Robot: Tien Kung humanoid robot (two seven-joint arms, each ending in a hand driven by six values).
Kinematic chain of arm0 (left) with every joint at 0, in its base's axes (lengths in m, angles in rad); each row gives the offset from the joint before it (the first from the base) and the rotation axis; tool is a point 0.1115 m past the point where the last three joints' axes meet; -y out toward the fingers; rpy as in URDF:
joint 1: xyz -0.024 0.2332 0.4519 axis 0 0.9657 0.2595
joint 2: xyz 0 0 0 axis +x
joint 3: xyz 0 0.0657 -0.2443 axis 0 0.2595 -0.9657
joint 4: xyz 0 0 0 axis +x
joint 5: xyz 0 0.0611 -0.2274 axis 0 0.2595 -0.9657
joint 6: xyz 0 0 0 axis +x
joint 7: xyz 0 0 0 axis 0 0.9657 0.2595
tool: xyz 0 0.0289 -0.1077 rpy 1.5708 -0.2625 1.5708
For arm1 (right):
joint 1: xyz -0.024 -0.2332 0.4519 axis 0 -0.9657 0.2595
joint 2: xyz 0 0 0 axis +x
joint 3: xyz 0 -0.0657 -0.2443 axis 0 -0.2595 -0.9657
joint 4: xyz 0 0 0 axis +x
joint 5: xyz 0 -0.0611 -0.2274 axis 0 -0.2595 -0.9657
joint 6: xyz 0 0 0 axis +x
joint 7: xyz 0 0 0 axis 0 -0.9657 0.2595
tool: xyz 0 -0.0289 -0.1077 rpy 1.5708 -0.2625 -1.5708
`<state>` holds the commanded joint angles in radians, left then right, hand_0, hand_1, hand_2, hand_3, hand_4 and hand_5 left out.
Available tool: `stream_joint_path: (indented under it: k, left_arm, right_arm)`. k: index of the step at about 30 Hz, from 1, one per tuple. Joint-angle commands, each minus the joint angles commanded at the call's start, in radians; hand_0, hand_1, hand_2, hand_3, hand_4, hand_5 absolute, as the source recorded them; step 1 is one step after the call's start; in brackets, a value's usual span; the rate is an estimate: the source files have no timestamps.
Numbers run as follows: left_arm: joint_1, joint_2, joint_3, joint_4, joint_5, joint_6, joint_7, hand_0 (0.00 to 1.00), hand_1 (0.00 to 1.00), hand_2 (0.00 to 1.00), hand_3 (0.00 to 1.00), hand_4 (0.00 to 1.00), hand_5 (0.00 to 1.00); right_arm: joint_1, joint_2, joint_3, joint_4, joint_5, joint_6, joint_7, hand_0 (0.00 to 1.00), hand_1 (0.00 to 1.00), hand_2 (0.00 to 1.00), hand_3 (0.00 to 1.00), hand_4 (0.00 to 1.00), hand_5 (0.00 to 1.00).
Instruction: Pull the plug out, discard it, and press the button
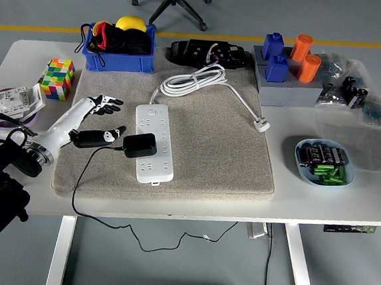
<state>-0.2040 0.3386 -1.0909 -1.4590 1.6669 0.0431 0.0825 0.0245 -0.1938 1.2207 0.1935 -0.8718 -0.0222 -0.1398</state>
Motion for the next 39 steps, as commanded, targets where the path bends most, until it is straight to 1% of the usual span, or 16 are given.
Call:
stream_joint_path:
  k: [4, 5, 7, 10, 11, 16, 17, 22, 23, 26, 28, 29, 34, 35, 39]
  left_arm:
    - [-0.012, 0.0, 0.042, -0.003, 0.02, 0.003, 0.0, 0.849, 0.896, 0.851, 0.848, 0.896, 0.154]
    - [-0.016, -0.001, 0.055, -0.002, 0.022, 0.004, 0.0, 0.862, 0.911, 0.868, 0.856, 0.935, 0.129]
    - [-0.025, -0.003, 0.077, 0.002, 0.024, 0.006, -0.002, 0.862, 0.911, 0.868, 0.856, 0.935, 0.129]
    - [-0.04, -0.009, 0.106, 0.018, 0.023, 0.007, -0.003, 0.862, 0.911, 0.868, 0.856, 0.935, 0.129]
    - [-0.044, -0.01, 0.111, 0.022, 0.023, 0.006, -0.001, 0.861, 0.906, 0.865, 0.851, 0.957, 0.112]
    - [-0.07, -0.02, 0.135, 0.05, 0.026, 0.012, 0.003, 0.861, 0.906, 0.865, 0.851, 0.957, 0.112]
    - [-0.078, -0.024, 0.139, 0.059, 0.024, 0.017, 0.004, 0.848, 0.877, 0.837, 0.846, 0.948, 0.092]
    - [-0.112, -0.039, 0.153, 0.095, 0.023, 0.018, 0.009, 0.848, 0.877, 0.837, 0.846, 0.948, 0.092]
    - [-0.118, -0.04, 0.156, 0.101, 0.027, 0.017, 0.01, 0.815, 0.81, 0.776, 0.82, 0.933, 0.067]
    - [-0.138, -0.045, 0.173, 0.129, 0.024, 0.013, 0.014, 0.815, 0.81, 0.776, 0.82, 0.933, 0.067]
    - [-0.147, -0.046, 0.18, 0.143, 0.023, 0.014, 0.015, 0.815, 0.81, 0.776, 0.82, 0.933, 0.067]
    - [-0.153, -0.046, 0.185, 0.152, 0.024, 0.014, 0.016, 0.799, 0.776, 0.704, 0.795, 0.886, 0.04]
    - [-0.176, -0.041, 0.202, 0.175, 0.023, 0.013, 0.017, 0.799, 0.776, 0.704, 0.795, 0.886, 0.04]
    - [-0.179, -0.04, 0.205, 0.177, 0.021, 0.012, 0.018, 0.775, 0.737, 0.672, 0.78, 0.861, 0.013]
    - [-0.186, -0.039, 0.212, 0.184, 0.022, 0.011, 0.021, 0.775, 0.737, 0.672, 0.78, 0.861, 0.013]
  right_arm:
    - [0.0, -0.001, -0.002, 0.001, 0.001, 0.0, 0.0, 0.748, 0.675, 0.673, 0.63, 0.658, 0.523]
    - [0.0, -0.001, -0.002, 0.0, 0.001, 0.0, 0.0, 0.749, 0.676, 0.672, 0.631, 0.659, 0.524]
    - [0.0, -0.001, -0.003, 0.001, 0.002, 0.0, 0.001, 0.749, 0.676, 0.672, 0.631, 0.659, 0.524]
    - [0.0, -0.001, -0.003, 0.0, 0.003, 0.0, 0.0, 0.749, 0.676, 0.672, 0.631, 0.659, 0.524]
    - [0.0, -0.001, -0.003, -0.001, 0.004, 0.0, 0.0, 0.748, 0.676, 0.672, 0.631, 0.659, 0.523]
    - [0.001, -0.003, -0.003, 0.0, 0.005, 0.0, 0.0, 0.748, 0.676, 0.672, 0.631, 0.659, 0.523]
    - [0.001, -0.003, -0.004, -0.001, 0.005, 0.0, 0.0, 0.749, 0.676, 0.672, 0.631, 0.658, 0.523]
    - [0.002, -0.004, -0.01, -0.002, 0.008, 0.001, 0.0, 0.749, 0.676, 0.672, 0.631, 0.658, 0.523]
    - [0.002, -0.004, -0.011, -0.002, 0.008, 0.001, 0.0, 0.749, 0.676, 0.672, 0.631, 0.658, 0.523]
    - [0.005, -0.007, -0.015, -0.001, 0.011, 0.0, 0.001, 0.749, 0.676, 0.672, 0.631, 0.658, 0.523]
    - [0.006, -0.009, -0.016, -0.001, 0.011, 0.0, 0.001, 0.749, 0.676, 0.672, 0.631, 0.658, 0.523]
    - [0.006, -0.01, -0.018, 0.0, 0.012, 0.0, 0.001, 0.749, 0.676, 0.672, 0.631, 0.659, 0.524]
    - [0.006, -0.012, -0.022, -0.002, 0.014, 0.0, 0.0, 0.749, 0.676, 0.672, 0.631, 0.659, 0.524]
    - [0.006, -0.012, -0.022, -0.002, 0.015, 0.0, 0.0, 0.749, 0.676, 0.672, 0.631, 0.659, 0.522]
    - [0.006, -0.012, -0.023, -0.002, 0.016, 0.0, 0.0, 0.749, 0.676, 0.672, 0.631, 0.659, 0.522]
